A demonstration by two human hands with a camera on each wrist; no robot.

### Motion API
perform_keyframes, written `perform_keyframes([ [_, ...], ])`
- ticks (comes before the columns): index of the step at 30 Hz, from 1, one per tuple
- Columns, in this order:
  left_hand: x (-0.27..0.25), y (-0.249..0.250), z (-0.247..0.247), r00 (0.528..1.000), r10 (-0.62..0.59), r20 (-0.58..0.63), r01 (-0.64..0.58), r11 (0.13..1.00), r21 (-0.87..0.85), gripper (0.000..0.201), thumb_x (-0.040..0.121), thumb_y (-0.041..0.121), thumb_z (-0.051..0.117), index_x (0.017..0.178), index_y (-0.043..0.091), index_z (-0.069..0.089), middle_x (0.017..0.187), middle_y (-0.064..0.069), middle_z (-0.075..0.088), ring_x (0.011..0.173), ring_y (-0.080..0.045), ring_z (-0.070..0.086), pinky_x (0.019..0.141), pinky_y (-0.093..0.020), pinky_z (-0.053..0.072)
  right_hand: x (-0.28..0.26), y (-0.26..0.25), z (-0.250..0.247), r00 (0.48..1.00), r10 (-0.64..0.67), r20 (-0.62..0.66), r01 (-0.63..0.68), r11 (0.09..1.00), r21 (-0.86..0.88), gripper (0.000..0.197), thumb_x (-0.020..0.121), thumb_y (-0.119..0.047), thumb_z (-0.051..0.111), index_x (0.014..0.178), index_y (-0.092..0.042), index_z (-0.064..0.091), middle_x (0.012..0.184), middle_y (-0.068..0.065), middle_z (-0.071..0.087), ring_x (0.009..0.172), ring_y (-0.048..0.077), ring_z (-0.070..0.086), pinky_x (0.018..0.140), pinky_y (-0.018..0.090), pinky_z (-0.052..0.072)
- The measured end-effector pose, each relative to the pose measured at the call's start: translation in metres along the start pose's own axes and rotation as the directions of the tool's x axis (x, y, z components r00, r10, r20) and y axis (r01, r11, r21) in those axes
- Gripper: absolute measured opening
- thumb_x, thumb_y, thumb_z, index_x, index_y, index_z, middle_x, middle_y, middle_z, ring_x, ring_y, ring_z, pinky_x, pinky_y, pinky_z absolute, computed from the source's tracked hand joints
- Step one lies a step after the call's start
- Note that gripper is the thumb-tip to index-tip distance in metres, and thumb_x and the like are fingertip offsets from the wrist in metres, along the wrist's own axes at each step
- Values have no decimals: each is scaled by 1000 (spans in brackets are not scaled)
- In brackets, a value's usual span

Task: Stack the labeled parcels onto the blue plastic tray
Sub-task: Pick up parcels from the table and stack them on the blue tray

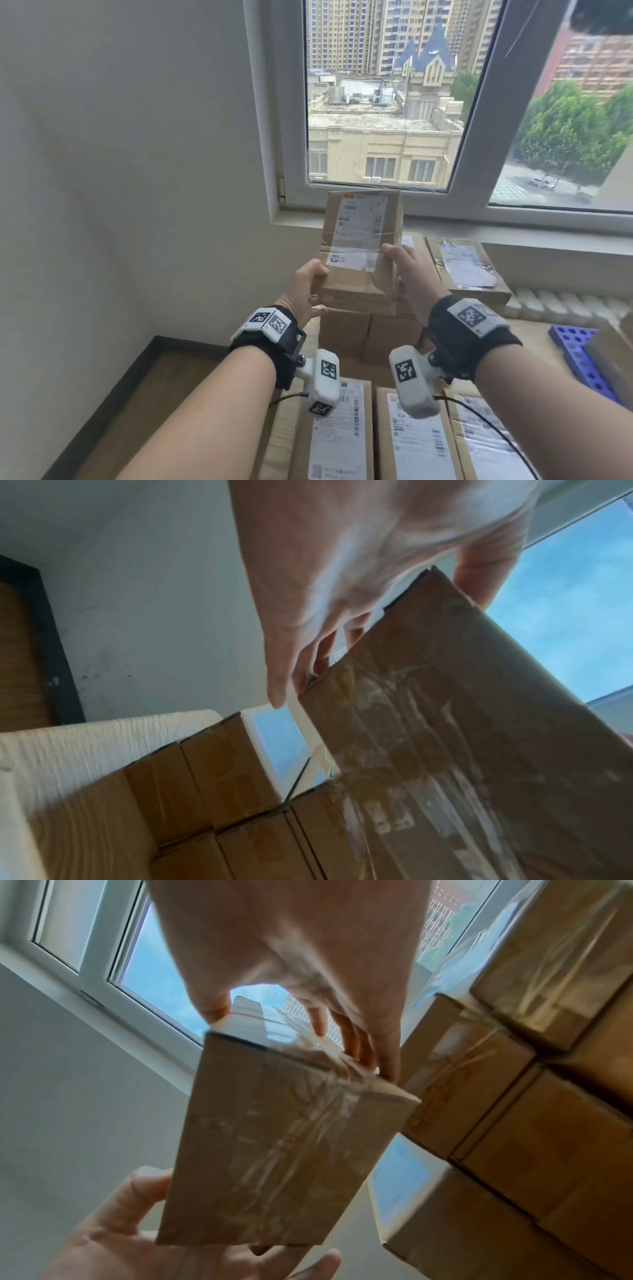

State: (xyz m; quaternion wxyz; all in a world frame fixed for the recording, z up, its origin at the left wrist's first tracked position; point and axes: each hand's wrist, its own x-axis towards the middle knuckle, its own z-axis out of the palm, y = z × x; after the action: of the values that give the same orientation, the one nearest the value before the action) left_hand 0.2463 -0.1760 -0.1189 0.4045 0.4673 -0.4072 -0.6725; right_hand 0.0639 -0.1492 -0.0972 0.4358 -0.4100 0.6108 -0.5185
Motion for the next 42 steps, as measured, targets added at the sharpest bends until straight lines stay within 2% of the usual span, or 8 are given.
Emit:
perform_keyframes([
  [3,2,-4,8,997,-19,72,16,999,40,54,56,44,63,100,13,64,84,-6,63,79,-23,58,67,-30,46,-18,6,-14,998,4,-60,1,997,82,35,90,-40,56,118,-18,57,103,4,64,85,19,64,65,30,49],
  [6,11,-13,26,987,-11,162,-1,997,73,76,58,56,72,122,15,66,126,-24,63,118,-46,57,98,-52,49,-33,14,-28,995,47,-90,-33,987,154,16,94,-34,53,102,-21,58,103,7,65,85,21,63,70,34,52],
  [8,2,-11,45,979,7,202,-26,996,89,65,68,52,68,121,14,66,126,-23,64,117,-45,58,108,-56,40,-43,20,-39,990,57,-131,-34,985,170,19,95,-32,53,107,-18,59,104,9,66,86,23,63,69,34,52],
  [22,-41,-46,176,898,3,440,-76,986,150,36,92,32,57,116,5,59,111,-19,66,87,-27,65,88,-43,53,-127,35,-167,931,82,-356,13,966,257,33,95,-32,52,121,-14,56,97,5,64,73,17,61,44,21,46],
  [25,-53,-67,217,879,-13,477,-69,986,154,25,101,23,45,109,6,61,98,-13,67,79,-21,64,75,-32,53,-148,45,-207,917,84,-390,18,968,250,34,94,-32,53,122,-13,55,105,10,65,80,19,62,53,26,50],
  [30,-79,-110,290,886,-37,463,-73,973,218,60,71,54,64,111,9,67,100,-12,68,91,-26,61,81,-38,48,-184,62,-285,893,81,-442,36,968,249,27,95,-30,53,114,-11,57,102,11,67,78,18,63,53,24,50],
  [37,-123,-156,383,896,-31,444,-98,960,264,30,100,35,44,113,14,61,92,0,65,73,-10,61,50,-16,50,-219,96,-386,887,105,-451,13,968,250,27,92,-30,57,109,-9,61,102,15,64,83,25,61,61,31,49],
  [42,-144,-199,453,881,-29,472,-96,966,239,32,102,31,43,108,9,66,105,-12,72,74,-13,69,59,-20,56,-241,121,-458,873,131,-469,-17,971,240,13,92,-29,56,91,-17,60,91,8,62,75,19,59,61,31,47],
])
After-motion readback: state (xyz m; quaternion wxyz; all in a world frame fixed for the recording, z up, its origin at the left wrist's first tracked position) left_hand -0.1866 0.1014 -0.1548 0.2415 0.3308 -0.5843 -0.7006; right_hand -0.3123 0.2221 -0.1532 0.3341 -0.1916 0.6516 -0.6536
